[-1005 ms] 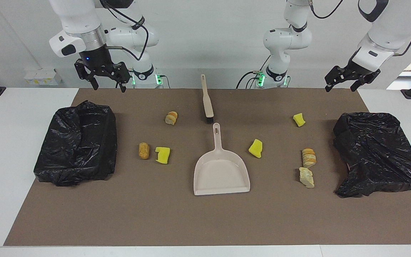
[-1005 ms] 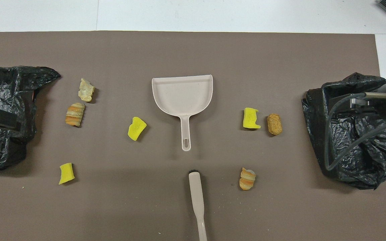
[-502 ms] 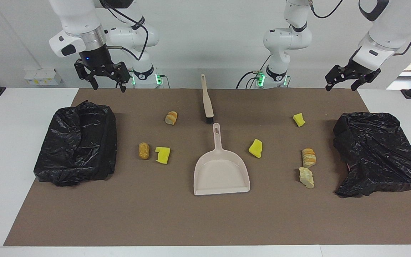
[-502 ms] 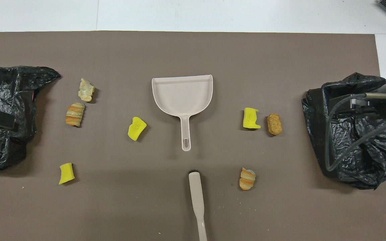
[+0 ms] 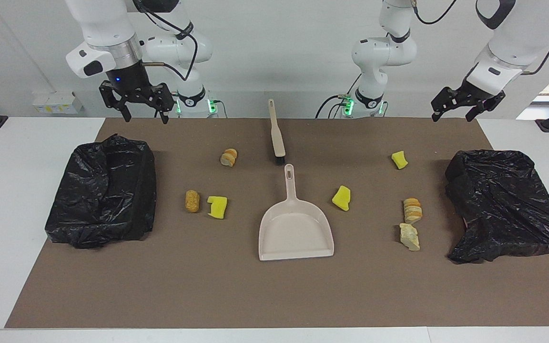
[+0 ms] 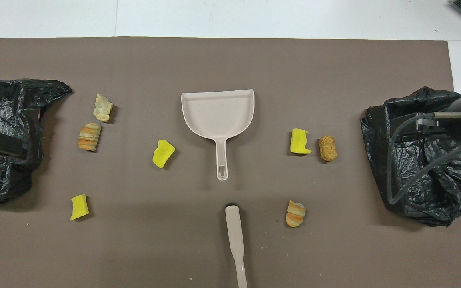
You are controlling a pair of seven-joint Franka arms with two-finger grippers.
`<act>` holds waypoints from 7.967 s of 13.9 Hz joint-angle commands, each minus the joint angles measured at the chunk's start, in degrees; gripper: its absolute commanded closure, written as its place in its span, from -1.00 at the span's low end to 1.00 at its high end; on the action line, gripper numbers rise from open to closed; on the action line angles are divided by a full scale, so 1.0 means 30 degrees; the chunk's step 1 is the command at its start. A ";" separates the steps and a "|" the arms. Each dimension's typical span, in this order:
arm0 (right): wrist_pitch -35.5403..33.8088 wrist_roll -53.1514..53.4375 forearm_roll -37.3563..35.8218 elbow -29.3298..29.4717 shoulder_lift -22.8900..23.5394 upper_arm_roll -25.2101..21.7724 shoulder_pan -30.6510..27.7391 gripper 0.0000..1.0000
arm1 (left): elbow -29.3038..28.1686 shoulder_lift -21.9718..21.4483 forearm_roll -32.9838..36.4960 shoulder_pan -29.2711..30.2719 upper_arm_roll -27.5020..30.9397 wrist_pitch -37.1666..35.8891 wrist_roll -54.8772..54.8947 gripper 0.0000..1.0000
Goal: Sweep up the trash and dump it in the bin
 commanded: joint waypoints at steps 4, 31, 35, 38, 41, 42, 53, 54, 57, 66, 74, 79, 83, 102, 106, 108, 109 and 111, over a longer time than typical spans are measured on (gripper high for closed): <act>0.0637 -0.0701 0.0209 -0.1320 -0.0574 -0.0020 0.0056 -1.00 | -0.1099 -0.0615 -0.0198 -0.0338 0.0239 0.0544 0.0158 -1.00; 0.6458 0.2928 0.0648 -0.1145 0.2468 0.0391 0.3334 -1.00 | -1.4249 -0.3721 -0.2131 -1.2514 0.0151 1.1935 -0.6507 -1.00; 0.6673 0.5297 0.0384 -0.0156 0.4632 0.0449 0.5848 -1.00 | -1.5543 -0.3284 -0.2160 -1.6678 0.0122 1.4956 -1.2778 -1.00; 0.6555 0.6154 0.0238 0.2041 0.7035 0.0449 0.6879 -1.00 | -1.5513 -0.2348 -0.2190 -1.9082 0.0122 1.6360 -1.5653 -1.00; 0.6525 0.7705 0.0063 0.4066 0.9352 0.0361 0.8372 -1.00 | -1.5513 -0.1030 -0.2219 -2.0055 0.0122 1.7477 -1.6364 -1.00; 0.6642 0.7795 -0.0140 0.4099 0.9618 0.0419 0.8666 -1.00 | -1.5542 -0.0822 -0.2277 -2.0084 0.0122 1.7536 -1.6336 -1.00; 0.9454 0.8326 0.0590 -0.0728 0.9770 0.0537 0.9959 -1.00 | -1.5425 -0.0438 -0.2336 -2.1403 0.0180 1.7248 -1.8124 -1.00; 0.9513 0.8033 0.0590 -0.1141 0.9535 0.0537 0.9958 -0.96 | -1.5454 -0.0468 -0.2336 -2.1403 0.0181 1.7273 -1.7978 -1.00; 0.9543 0.8059 0.0590 -0.1145 0.9504 0.0537 0.9958 -0.31 | -1.5484 -0.0469 -0.2336 -2.1374 0.0181 1.7215 -1.7887 0.11; 0.9104 0.6255 0.0590 -0.1234 0.9270 0.0537 0.9958 1.00 | -1.5454 -0.0992 -0.2366 -2.1140 0.0239 1.4795 -1.8504 1.00; 0.7175 -0.7092 0.0414 -0.1087 0.7248 0.0508 0.6770 1.00 | -1.5807 -0.4449 -0.2131 -1.6783 0.0327 0.9926 -1.6834 1.00; 0.6847 -1.5392 -0.1420 -0.1116 0.7219 0.0449 0.6355 1.00 | -1.4168 -0.5362 -0.1841 -1.1421 0.0473 0.7196 -1.4841 1.00; 0.7170 -2.2134 -0.2690 -0.0446 0.8122 0.0479 0.5388 1.00 | -1.3785 -0.5098 0.0178 -0.8664 0.0473 0.6785 -1.4258 1.00; 0.8196 -2.4988 -0.4478 0.1199 1.0910 0.0566 0.7029 1.00 | -1.6398 -0.2907 0.0687 -0.4521 0.0385 0.9095 -1.1999 1.00; 0.8050 -2.4988 -0.4478 0.1170 1.0881 0.0537 0.7029 1.00 | -1.3881 -0.0094 -0.0223 -0.5958 0.0239 1.0476 -1.1912 1.00; 0.7991 -2.4958 -0.4478 0.1170 1.0851 0.0537 0.7029 1.00 | -1.2764 0.0845 -0.0315 -0.6897 0.0239 1.0593 -1.1737 1.00; 0.7991 -2.4958 -0.4478 0.1170 1.0851 0.0537 0.7029 1.00 | -1.2498 0.0966 -0.0489 -0.7278 0.0210 1.0825 -1.1504 1.00; 0.7932 -2.4958 -0.4478 0.1141 1.0851 0.0537 0.7029 1.00 | -1.2525 0.0996 -0.1364 -0.8301 0.0210 1.1702 -1.0364 1.00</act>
